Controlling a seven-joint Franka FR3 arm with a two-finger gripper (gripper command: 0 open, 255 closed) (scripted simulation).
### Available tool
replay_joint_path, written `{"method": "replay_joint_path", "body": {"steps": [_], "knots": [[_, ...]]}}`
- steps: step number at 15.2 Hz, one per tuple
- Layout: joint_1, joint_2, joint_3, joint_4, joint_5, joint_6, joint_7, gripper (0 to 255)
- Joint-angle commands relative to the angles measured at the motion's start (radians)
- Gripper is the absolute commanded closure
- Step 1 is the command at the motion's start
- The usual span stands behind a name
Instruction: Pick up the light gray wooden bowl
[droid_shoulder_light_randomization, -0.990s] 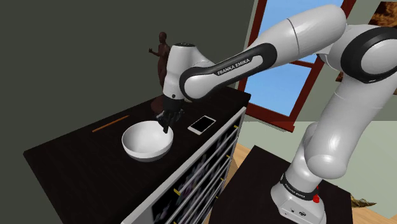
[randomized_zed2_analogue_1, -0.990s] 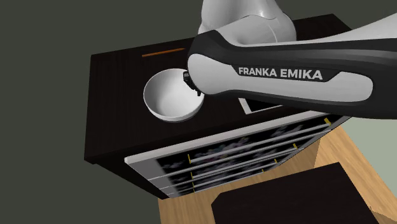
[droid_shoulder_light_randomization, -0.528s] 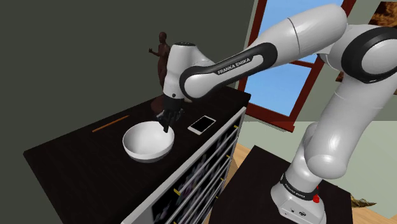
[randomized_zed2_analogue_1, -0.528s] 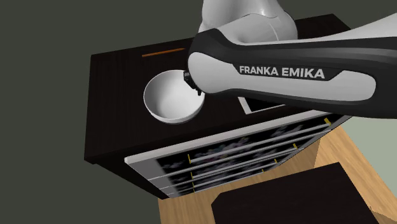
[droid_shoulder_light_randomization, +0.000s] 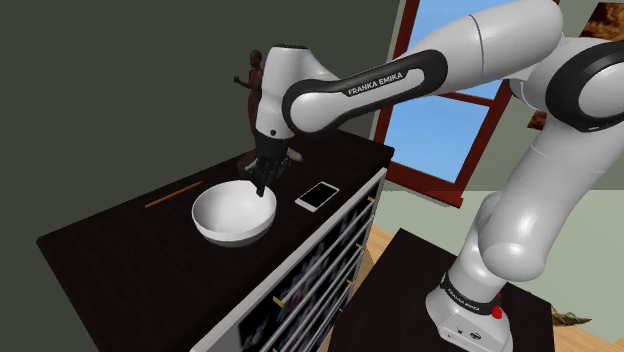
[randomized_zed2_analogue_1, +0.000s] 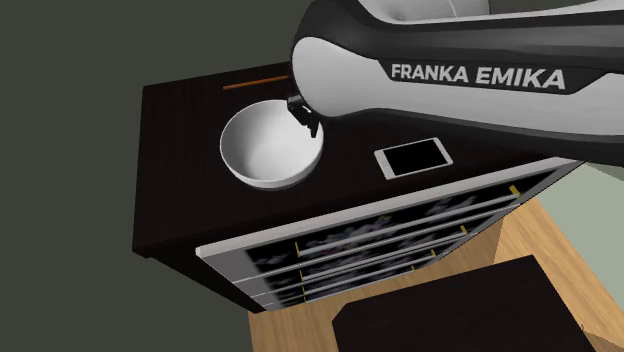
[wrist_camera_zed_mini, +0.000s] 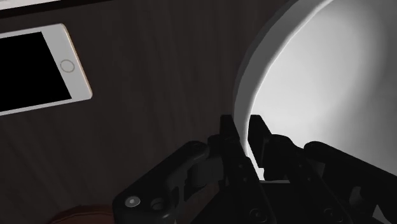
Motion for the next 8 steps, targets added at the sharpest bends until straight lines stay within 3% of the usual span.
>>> {"method": "replay_joint_path", "body": {"steps": [1,8], "knots": [[0.000,-0.008,-0.001,0.018,0.002,-0.025,0.000,255],[-0.002,-0.023,-0.003,0.072,0.004,-0.093,0.000,255]]}}
